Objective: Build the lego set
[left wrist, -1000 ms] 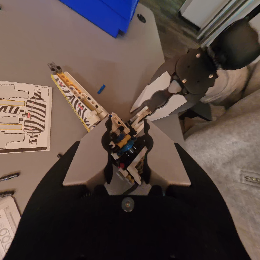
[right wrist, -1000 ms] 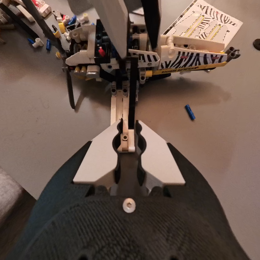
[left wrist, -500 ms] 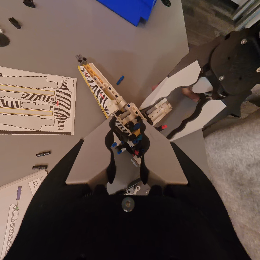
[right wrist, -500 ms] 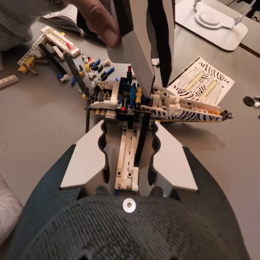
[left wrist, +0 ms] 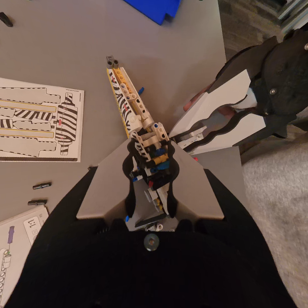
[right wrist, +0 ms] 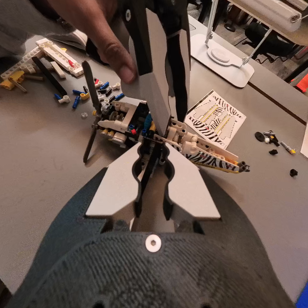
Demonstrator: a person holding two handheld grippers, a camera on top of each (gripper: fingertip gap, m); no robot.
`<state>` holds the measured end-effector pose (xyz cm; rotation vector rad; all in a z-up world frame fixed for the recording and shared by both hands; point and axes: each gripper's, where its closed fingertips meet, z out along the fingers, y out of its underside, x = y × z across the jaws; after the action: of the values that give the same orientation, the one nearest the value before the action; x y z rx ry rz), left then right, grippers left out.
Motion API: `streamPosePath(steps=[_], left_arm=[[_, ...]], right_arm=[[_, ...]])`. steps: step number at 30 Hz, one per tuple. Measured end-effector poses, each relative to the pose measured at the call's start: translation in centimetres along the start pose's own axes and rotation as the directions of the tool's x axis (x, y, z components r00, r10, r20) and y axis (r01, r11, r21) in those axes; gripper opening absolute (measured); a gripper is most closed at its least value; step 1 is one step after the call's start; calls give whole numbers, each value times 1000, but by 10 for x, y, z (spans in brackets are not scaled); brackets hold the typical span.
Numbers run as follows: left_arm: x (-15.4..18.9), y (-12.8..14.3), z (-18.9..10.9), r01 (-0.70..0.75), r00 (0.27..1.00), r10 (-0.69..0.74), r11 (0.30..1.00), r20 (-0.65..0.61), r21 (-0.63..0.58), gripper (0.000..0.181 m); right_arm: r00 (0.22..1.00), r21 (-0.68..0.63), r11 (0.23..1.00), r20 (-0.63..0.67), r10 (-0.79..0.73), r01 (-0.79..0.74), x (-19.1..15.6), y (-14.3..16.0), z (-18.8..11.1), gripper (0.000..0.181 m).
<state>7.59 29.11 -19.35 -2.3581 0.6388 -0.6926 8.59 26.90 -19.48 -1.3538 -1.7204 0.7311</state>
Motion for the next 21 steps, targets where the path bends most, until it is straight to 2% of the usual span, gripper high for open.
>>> streamPosePath(steps=[3,6,10,21], left_arm=[[0,0,0,-11,1000,11,1000,16,-4,38],[1,2,1,12,1000,-12,1000,-1,-10,37],[0,3,2,11,1000,-11,1000,13,-16,36],[-1,3,2,23,1000,-23,1000,21,-19,36]], right_arm=[[1000,-30,999,-15,-17,16,-2,1,-1,23],[999,-10,999,-23,50,-50,-5,-1,-2,38],[990,52,991,-62,125,-122,0,0,-1,27],[971,126,966,-52,235,-227,5,-1,-1,25]])
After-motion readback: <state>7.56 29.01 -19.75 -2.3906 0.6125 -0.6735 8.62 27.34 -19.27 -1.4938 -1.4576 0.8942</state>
